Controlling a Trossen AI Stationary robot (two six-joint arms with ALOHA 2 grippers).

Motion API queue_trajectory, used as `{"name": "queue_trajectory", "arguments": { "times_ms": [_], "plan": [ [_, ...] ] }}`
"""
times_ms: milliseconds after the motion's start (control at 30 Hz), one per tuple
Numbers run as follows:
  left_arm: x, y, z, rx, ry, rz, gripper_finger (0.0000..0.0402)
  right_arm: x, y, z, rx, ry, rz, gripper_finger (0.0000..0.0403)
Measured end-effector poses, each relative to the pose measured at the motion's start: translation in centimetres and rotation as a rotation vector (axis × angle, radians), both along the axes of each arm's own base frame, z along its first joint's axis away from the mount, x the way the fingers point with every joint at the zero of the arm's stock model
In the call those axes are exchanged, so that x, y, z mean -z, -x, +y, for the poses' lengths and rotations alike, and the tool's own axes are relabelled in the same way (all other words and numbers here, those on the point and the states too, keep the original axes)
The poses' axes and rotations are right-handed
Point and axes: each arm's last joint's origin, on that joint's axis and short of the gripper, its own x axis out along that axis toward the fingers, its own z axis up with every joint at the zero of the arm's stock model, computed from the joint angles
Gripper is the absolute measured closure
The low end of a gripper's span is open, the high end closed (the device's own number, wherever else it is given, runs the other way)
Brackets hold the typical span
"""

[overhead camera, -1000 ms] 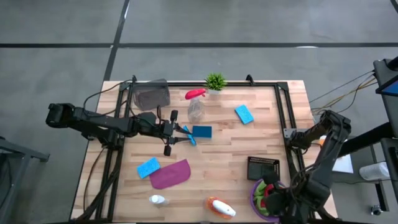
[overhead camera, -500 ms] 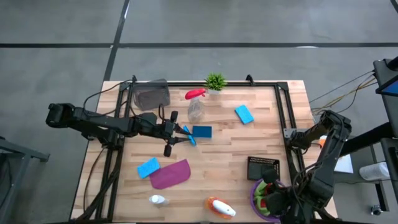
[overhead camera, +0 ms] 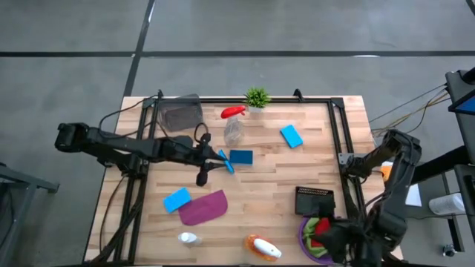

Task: Pick & Place Kitchen Items
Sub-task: Put the violet towel into the purple bucket

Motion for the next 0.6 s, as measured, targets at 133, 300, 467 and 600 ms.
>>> {"name": "queue_trajectory", "arguments": {
  "times_ms": [133,300,467,600],
  "plan": [
    [-0.1,0.0,-0.5,-0.034,0.027,0.139,0.0282,-0.5,1.2,-0.4,-0.018,0.048,-0.133,0.0062],
    [-0.8,0.2,-1.6,-0.027,0.076,0.247,0.0245,0.1,2.2,-1.7,-0.02,0.049,-0.232,0.006],
    [-1.1,0.0,-2.9,-0.029,0.108,0.303,0.0213,1.4,3.1,-3.6,-0.008,0.015,-0.258,0.006],
    [-0.7,-0.4,-3.6,-0.04,0.134,0.361,0.0179,1.6,3.7,-4.9,-0.005,-0.04,-0.28,0.006]
  ]
}}
